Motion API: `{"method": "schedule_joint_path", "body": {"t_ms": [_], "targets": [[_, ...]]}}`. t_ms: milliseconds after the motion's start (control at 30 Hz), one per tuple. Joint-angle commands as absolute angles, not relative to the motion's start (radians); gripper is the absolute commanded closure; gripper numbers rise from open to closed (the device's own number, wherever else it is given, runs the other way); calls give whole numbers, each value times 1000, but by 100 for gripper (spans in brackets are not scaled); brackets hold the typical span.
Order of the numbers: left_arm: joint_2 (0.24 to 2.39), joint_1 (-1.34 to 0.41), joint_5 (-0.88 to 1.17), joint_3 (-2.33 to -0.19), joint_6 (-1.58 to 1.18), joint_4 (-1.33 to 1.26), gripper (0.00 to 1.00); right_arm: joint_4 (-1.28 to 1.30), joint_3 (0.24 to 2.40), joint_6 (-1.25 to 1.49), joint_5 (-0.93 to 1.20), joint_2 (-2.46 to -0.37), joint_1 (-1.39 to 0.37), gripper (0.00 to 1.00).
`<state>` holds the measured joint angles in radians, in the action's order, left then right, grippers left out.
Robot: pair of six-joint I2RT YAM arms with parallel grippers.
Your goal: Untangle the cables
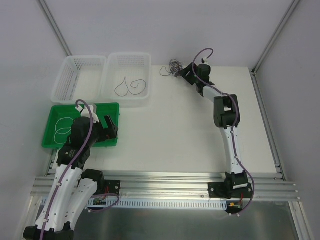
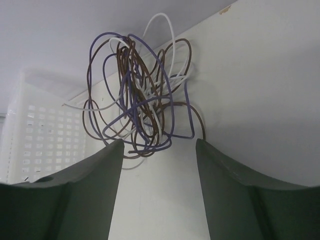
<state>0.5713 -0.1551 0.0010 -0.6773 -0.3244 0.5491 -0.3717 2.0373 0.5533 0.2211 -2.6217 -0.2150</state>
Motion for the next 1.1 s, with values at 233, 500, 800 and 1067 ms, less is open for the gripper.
{"method": "schedule_joint_path", "body": {"t_ms": [233, 500, 800, 1067], "targets": [[577, -137, 31, -670, -308, 515, 1, -475, 2122, 591, 206, -2668, -218, 70], [565, -133, 34, -669, -308, 514, 1, -574, 1936, 615, 216, -2542, -209, 99], [552, -132, 100, -658, -313, 509, 1, -710, 1393, 650, 304, -2156, -213, 99], [621, -132, 205, -658, -310, 502, 1, -624, 970, 646, 406, -1810, -251, 99]]}}
